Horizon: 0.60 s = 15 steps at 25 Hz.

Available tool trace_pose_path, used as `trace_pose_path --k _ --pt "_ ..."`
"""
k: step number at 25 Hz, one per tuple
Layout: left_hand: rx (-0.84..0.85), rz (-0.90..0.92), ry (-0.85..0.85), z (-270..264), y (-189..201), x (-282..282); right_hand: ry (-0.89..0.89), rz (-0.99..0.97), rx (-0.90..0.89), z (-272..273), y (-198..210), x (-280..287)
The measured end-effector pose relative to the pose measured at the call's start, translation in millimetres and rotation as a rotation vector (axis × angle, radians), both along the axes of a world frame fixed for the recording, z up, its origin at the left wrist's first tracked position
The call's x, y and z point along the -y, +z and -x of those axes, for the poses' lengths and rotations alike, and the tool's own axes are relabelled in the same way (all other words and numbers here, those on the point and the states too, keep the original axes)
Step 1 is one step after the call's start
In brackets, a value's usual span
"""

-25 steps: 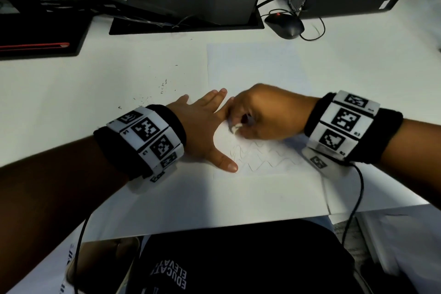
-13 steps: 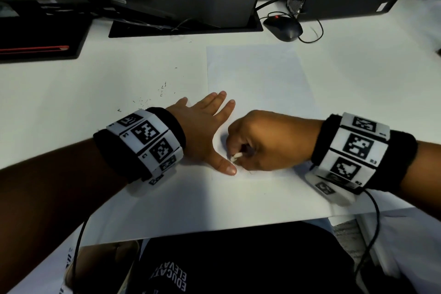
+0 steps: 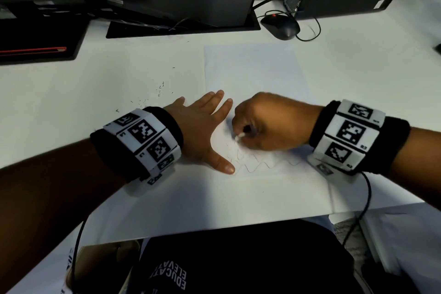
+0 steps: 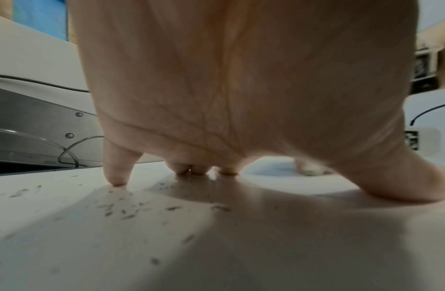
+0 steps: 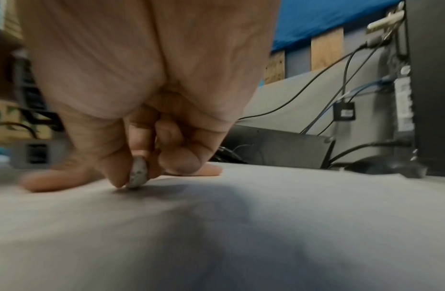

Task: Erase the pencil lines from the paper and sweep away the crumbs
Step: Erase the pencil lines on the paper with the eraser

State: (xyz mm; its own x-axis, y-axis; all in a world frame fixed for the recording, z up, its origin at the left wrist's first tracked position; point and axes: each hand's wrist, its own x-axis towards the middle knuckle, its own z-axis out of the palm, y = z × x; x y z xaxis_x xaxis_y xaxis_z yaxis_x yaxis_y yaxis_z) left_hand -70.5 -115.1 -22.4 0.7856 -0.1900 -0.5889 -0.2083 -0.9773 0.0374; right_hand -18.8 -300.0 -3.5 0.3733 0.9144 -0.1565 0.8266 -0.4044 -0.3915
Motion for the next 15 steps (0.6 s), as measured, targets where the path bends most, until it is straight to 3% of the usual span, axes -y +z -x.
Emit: trace_pose_path --k 2,6,10,15 --pt "0.004 0.0 -0.005 1 -1 0 0.079 0.028 -0.056 13 0 1" --pt "-0.003 -0.003 0.006 0 1 0 -0.023 -0.028 -0.041 -1 3 2" --pt "-0.012 -0.013 0.005 0 2 0 0.03 0.05 -0.069 3 3 6" --pt "0.026 -0.067 -0.035 -3 9 10 -0.166 -0.066 -0.071 -13 -6 12"
